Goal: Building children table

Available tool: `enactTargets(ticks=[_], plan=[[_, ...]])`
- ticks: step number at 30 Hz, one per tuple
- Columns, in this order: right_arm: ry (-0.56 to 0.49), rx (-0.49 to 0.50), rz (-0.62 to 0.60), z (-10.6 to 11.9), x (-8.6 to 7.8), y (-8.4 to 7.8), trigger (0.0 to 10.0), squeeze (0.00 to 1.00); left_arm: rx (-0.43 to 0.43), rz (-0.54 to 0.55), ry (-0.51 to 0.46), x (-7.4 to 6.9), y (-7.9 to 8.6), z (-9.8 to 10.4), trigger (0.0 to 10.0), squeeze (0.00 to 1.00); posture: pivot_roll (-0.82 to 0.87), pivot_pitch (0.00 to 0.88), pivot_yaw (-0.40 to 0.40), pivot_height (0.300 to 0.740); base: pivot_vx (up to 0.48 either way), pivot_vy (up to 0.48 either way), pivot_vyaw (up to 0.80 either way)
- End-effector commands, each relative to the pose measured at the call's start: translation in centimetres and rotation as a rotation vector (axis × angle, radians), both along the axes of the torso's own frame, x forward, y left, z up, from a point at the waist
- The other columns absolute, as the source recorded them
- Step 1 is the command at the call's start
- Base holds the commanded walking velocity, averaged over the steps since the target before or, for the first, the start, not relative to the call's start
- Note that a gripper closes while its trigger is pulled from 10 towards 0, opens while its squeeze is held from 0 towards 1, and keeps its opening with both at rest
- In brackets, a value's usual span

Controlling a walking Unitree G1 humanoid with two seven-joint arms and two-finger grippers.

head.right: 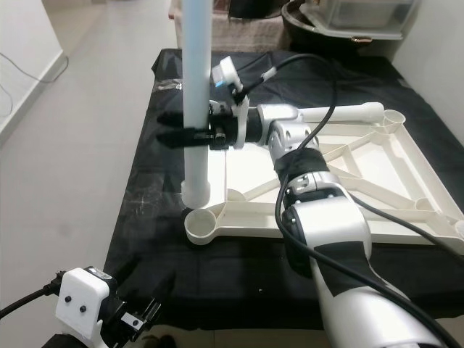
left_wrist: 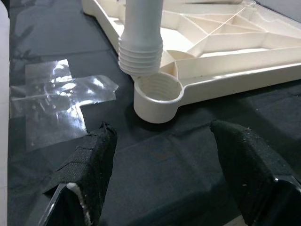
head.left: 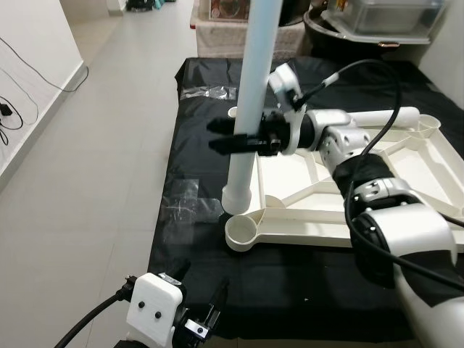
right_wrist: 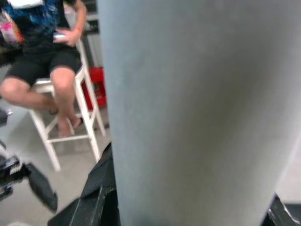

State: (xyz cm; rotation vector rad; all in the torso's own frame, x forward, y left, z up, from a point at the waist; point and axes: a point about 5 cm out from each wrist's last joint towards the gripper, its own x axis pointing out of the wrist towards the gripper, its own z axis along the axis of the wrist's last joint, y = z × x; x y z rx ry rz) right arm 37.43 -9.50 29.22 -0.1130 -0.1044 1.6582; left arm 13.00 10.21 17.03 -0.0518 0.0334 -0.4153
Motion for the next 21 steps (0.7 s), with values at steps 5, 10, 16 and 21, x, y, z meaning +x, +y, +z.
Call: enactTargets(ticks=[5,10,16,21], plan=[[-0.012,-0.026,0.03,-0.3,-0.3,0.2,10.0,0.0,0.009,0.0,-0.011,-0.3,-0.2,0.3,10.0,0.0,0.1,0.249,-0.062,0.74,0.0,0.0,0.0],[-0.026,-0.039,0.047,-0.2,-0.5,0.2,10.0,0.0,0.013,0.006,-0.006,-0.5,-0.1,0.3,10.0,0.0,0.1,0.256,-0.061,0.74,0.0,0.0,0.0],[-0.067,-0.006,0.126,0.8,-1.4,0.5,10.0,0.0,0.023,0.01,0.004,-0.8,0.0,0.1,10.0,0.0,0.11,0.261,-0.054,0.74,0.0,0.0,0.0],[-0.068,0.038,0.136,1.7,-1.7,0.0,10.0,0.0,0.025,0.01,0.008,-0.8,0.0,0.1,10.0,0.0,0.12,0.253,-0.044,0.74,0.0,0.0,0.0]])
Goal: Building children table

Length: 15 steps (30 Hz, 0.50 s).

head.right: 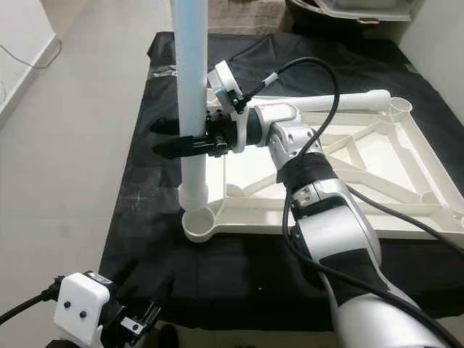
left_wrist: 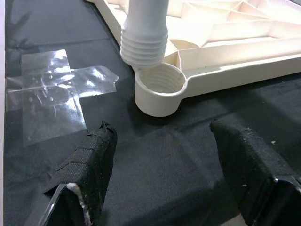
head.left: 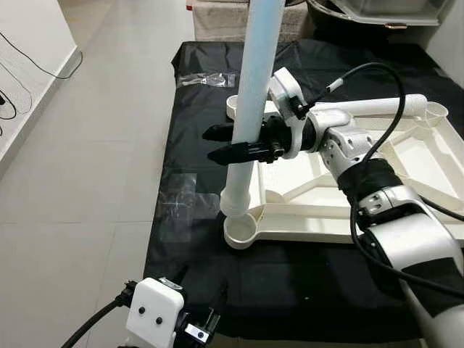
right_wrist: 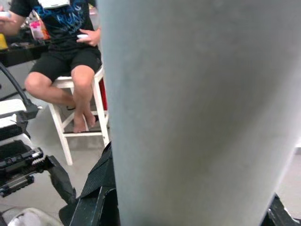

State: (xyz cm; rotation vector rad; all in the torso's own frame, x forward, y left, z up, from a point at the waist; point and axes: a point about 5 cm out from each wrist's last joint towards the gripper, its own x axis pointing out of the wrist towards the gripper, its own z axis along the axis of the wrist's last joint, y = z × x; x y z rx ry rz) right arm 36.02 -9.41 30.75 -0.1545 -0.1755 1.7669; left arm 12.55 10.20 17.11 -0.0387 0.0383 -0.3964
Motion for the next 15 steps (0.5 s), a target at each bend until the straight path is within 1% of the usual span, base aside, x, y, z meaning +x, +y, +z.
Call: enactTargets(ticks=[1,2,5,8,12,14,15], plan=[[0.0,0.023,0.023,0.2,-0.3,-0.1,10.0,0.0,0.011,-0.008,0.005,-0.4,0.0,0.0,10.0,0.0,0.12,0.253,-0.044,0.74,0.0,0.0,0.0],[0.005,0.049,0.031,0.6,-0.4,-0.3,10.0,0.0,0.017,-0.01,0.005,-0.3,0.1,0.0,10.0,0.0,0.12,0.246,-0.042,0.74,0.0,0.0,0.0],[0.011,0.06,0.041,0.8,-0.6,-0.5,10.0,0.0,0.02,-0.009,0.007,-0.3,0.2,-0.1,10.0,0.0,0.12,0.243,-0.035,0.74,0.0,0.0,0.0],[0.027,0.091,0.106,0.8,-1.5,-0.5,10.0,0.0,0.027,-0.016,0.011,-0.1,0.2,-0.5,10.0,0.0,0.11,0.225,-0.03,0.74,0.0,0.0,0.0],[0.03,0.082,0.149,0.6,-2.1,-0.4,10.0,0.0,0.029,-0.016,0.011,0.1,0.3,-0.6,10.0,0.0,0.11,0.218,-0.027,0.74,0.0,0.0,0.0],[0.031,0.052,0.174,-0.1,-2.6,-0.3,10.0,0.0,0.029,-0.015,0.008,0.2,0.3,-0.7,10.0,0.0,0.11,0.207,-0.024,0.74,0.0,0.0,0.0],[0.031,0.052,0.174,-0.1,-2.6,-0.3,10.0,0.0,0.029,-0.015,0.008,0.2,0.3,-0.7,10.0,0.0,0.11,0.207,-0.024,0.74,0.0,0.0,0.0]])
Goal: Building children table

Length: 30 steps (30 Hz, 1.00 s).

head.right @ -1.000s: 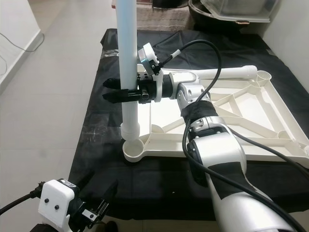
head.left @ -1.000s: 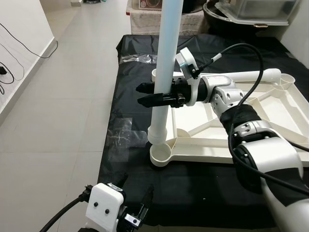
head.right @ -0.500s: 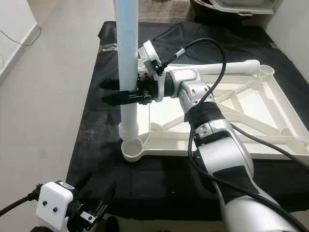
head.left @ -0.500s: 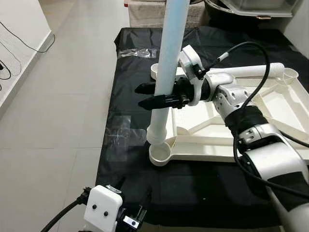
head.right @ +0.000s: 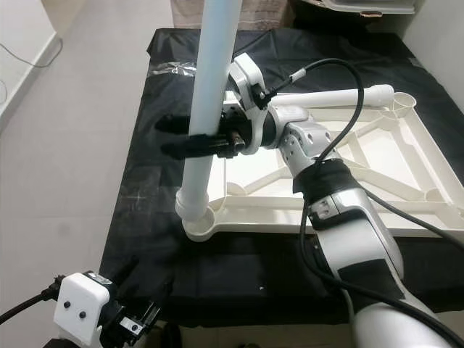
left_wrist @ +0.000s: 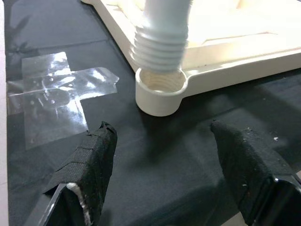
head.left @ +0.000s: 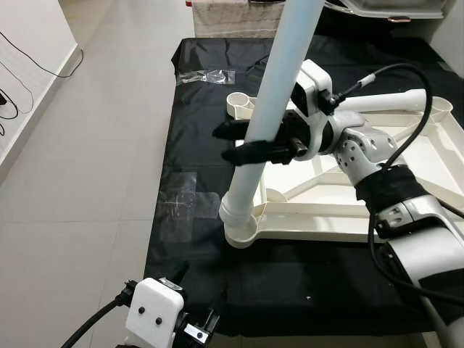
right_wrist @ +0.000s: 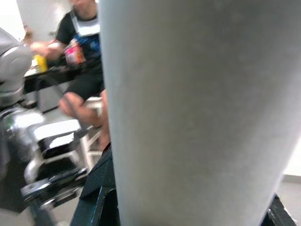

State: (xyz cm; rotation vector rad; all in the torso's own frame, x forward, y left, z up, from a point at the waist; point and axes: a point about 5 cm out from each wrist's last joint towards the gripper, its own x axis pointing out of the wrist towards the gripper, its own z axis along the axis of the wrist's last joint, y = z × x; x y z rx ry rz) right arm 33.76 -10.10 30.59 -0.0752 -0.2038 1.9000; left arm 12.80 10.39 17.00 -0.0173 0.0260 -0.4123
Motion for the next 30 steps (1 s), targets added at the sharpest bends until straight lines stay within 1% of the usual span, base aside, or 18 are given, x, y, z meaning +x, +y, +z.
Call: enactTargets(ticks=[1,4,7,9,14,17,21,25,26,30], plan=[[0.0,-0.001,0.044,-0.2,-0.4,0.4,10.0,0.0,0.014,-0.001,0.023,0.0,0.1,-0.6,10.0,0.0,0.11,0.203,-0.024,0.74,0.0,0.0,0.0],[0.016,-0.036,0.05,-1.1,-0.5,0.6,10.0,0.0,0.018,-0.004,0.021,0.1,0.2,-0.7,10.0,0.0,0.11,0.186,-0.024,0.74,0.0,0.0,0.0],[0.018,-0.042,0.051,-1.3,-0.5,0.6,10.0,0.0,0.019,-0.005,0.021,0.1,0.2,-0.7,10.0,0.0,0.11,0.186,-0.024,0.74,0.0,0.0,0.0],[0.002,-0.062,0.038,-1.5,-0.3,0.8,10.0,0.0,0.021,-0.003,0.013,0.3,0.2,-0.7,10.0,0.0,0.11,0.171,-0.032,0.74,0.0,0.0,0.0],[-0.032,-0.081,0.023,-1.7,0.0,1.0,10.0,0.0,0.018,0.002,0.005,0.5,0.1,-0.8,10.0,0.0,0.1,0.169,-0.035,0.74,0.0,0.0,0.0],[-0.032,-0.088,0.012,-1.7,0.2,0.9,10.0,0.0,0.023,-0.003,0.001,0.5,0.0,-0.8,10.0,0.0,0.1,0.169,-0.038,0.74,0.0,0.0,0.0],[-0.05,-0.118,-0.035,-1.9,0.9,0.5,10.0,0.0,0.019,-0.002,-0.002,0.5,-0.1,-0.7,10.0,0.0,0.1,0.173,-0.044,0.74,0.0,0.0,0.0],[-0.049,-0.12,-0.042,-1.9,1.0,0.4,10.0,0.0,0.02,-0.003,-0.003,0.5,-0.1,-0.7,10.0,0.0,0.1,0.173,-0.044,0.74,0.0,0.0,0.0],[-0.056,-0.14,-0.044,-2.0,1.0,0.3,10.0,0.0,0.021,0.0,-0.002,0.5,-0.1,-0.8,10.0,0.0,0.1,0.176,-0.046,0.74,0.0,0.0,0.0],[-0.062,-0.167,-0.039,-2.2,0.9,0.1,10.0,0.0,0.021,-0.002,-0.001,0.4,-0.1,-0.8,10.0,0.0,0.1,0.176,-0.046,0.74,0.0,0.0,0.0]])
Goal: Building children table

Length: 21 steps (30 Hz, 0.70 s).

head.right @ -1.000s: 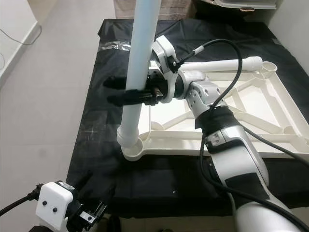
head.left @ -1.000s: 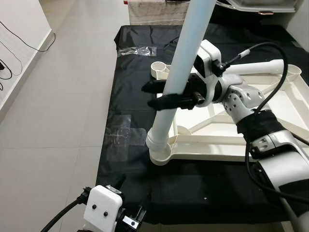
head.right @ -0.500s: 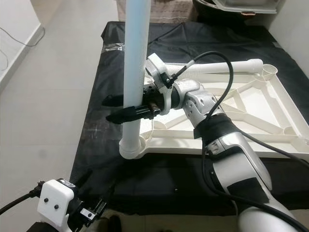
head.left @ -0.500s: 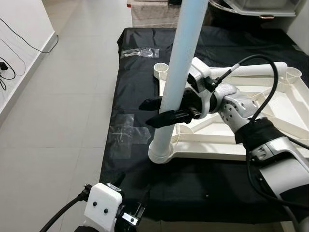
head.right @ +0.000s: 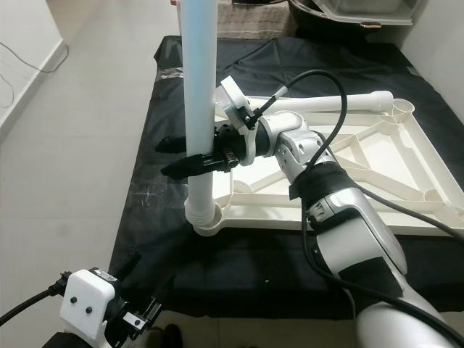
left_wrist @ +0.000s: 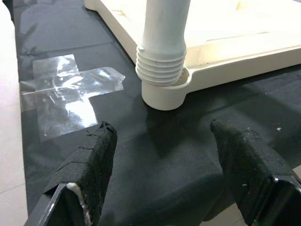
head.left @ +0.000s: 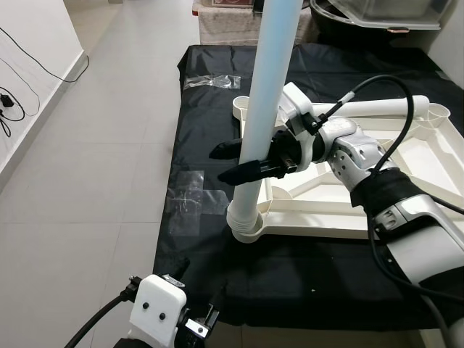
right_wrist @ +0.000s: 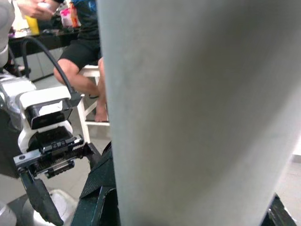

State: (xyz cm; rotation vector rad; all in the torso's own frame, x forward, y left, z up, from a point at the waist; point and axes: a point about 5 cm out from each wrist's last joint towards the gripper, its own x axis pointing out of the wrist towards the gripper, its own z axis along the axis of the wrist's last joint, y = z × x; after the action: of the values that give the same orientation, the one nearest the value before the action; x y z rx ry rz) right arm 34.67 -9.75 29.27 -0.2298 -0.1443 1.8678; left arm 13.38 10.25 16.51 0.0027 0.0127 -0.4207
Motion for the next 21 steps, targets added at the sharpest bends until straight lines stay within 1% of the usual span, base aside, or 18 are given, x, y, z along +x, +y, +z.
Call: enactTargets(ticks=[1,6,8,11,14,21], plan=[[0.017,-0.051,0.0,-0.92,-0.02,-0.22,10.0,0.0,0.004,0.007,0.016,-0.15,-0.01,-0.34,10.0,0.0,0.1,0.176,-0.046,0.74,0.0,0.0,0.0],[0.016,-0.06,-0.002,-1.07,-0.02,-0.3,10.0,0.0,0.006,0.005,0.016,-0.14,-0.03,-0.34,10.0,0.0,0.1,0.176,-0.046,0.74,0.0,0.0,0.0],[0.009,-0.068,-0.012,-1.18,0.09,-0.48,10.0,0.0,-0.03,0.021,0.012,0.11,-0.12,-0.11,10.0,0.0,0.1,0.186,-0.044,0.74,0.0,0.0,0.0],[0.005,-0.072,-0.019,-1.19,0.16,-0.62,10.0,0.0,-0.036,0.022,0.01,0.18,-0.2,-0.06,10.0,0.0,0.1,0.186,-0.044,0.74,0.0,0.0,0.0],[0.003,-0.066,-0.025,-0.93,0.19,-0.89,10.0,0.0,-0.017,0.006,0.015,0.01,-0.35,-0.24,10.0,0.0,0.1,0.192,-0.042,0.74,0.0,0.0,0.0],[0.016,-0.078,0.012,-1.35,-0.43,-0.88,10.0,0.0,-0.021,0.012,0.022,-0.03,-0.29,-0.35,10.0,0.0,0.1,0.192,-0.041,0.74,0.0,0.0,0.0]])
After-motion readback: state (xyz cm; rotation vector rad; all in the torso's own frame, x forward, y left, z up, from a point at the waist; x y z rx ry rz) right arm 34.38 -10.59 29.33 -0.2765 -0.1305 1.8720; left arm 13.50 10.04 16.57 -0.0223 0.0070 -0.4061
